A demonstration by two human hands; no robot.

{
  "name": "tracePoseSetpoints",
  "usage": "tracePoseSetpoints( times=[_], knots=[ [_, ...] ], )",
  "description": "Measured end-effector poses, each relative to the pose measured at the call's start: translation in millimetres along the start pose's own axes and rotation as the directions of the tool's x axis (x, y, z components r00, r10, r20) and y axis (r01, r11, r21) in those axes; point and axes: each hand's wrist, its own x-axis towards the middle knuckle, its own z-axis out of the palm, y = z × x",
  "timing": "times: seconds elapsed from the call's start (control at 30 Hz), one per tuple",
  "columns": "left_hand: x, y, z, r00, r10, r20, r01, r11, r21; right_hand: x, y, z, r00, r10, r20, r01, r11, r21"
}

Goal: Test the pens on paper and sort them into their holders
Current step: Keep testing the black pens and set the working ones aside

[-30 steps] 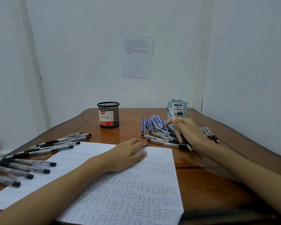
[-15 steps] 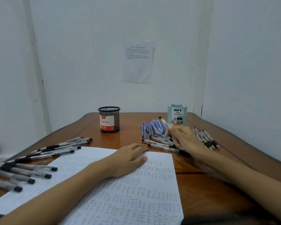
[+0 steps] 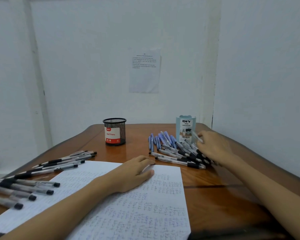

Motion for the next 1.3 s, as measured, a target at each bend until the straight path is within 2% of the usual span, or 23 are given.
tracePoseSetpoints(
  times=[0.1, 0.23, 0.33, 0.4, 0.5, 0.63, 0.77, 0.87, 1.07, 1.2, 1.3],
  knots=[
    [0.0, -0.6, -1.5, 1.0, 0.0, -0.002, 0.0, 1.0, -0.01, 1.4, 1.8, 6.0, 0.998, 0.0, 0.06, 0.004, 0.997, -0.078],
    [-0.9, 1.6, -12.1, 0.998, 0.027, -0.056, -0.03, 0.999, -0.042, -1.7, -2.4, 1.3, 0.999, -0.047, 0.008, 0.047, 0.994, -0.094],
    [-11.8, -0.4, -33.7, 0.991, -0.038, -0.125, 0.026, 0.995, -0.097, -7.2, -21.1, -5.7, 0.987, -0.149, -0.062, 0.146, 0.988, -0.055],
    [-26.4, -11.0, -50.1, 0.981, -0.101, -0.163, 0.083, 0.99, -0.117, -13.4, -48.0, -9.7, 0.965, -0.261, -0.036, 0.261, 0.965, -0.002],
    [-57.2, -37.7, -68.6, 0.959, -0.191, -0.211, 0.188, 0.982, -0.034, -27.3, -102.8, -9.6, 0.884, -0.454, 0.109, 0.442, 0.889, 0.117],
    [-109.9, -80.4, -78.7, 0.903, -0.325, -0.282, 0.344, 0.939, 0.02, -49.6, -182.7, 5.4, 0.717, -0.651, 0.249, 0.589, 0.757, 0.283],
    [-161.7, -108.2, -77.4, 0.84, -0.445, -0.312, 0.466, 0.885, -0.006, -71.9, -240.0, 26.2, 0.573, -0.767, 0.291, 0.613, 0.636, 0.469],
    [-192.5, -121.1, -74.1, 0.802, -0.504, -0.321, 0.522, 0.852, -0.035, -84.7, -265.6, 41.6, 0.525, -0.8, 0.29, 0.635, 0.595, 0.493],
    [-219.4, -133.4, -65.3, 0.773, -0.543, -0.329, 0.552, 0.831, -0.073, -85.5, -275.4, 54.6, 0.633, -0.723, 0.277, 0.514, 0.66, 0.548],
    [-217.2, -132.2, -64.7, 0.774, -0.513, -0.371, 0.53, 0.846, -0.065, -73.9, -262.5, 43.7, 0.736, -0.602, 0.31, 0.266, 0.678, 0.685],
    [-203.4, -124.0, -66.8, 0.798, -0.46, -0.389, 0.472, 0.879, -0.071, -61.8, -234.5, 25.4, 0.808, -0.504, 0.306, 0.083, 0.612, 0.787]
  ],
)
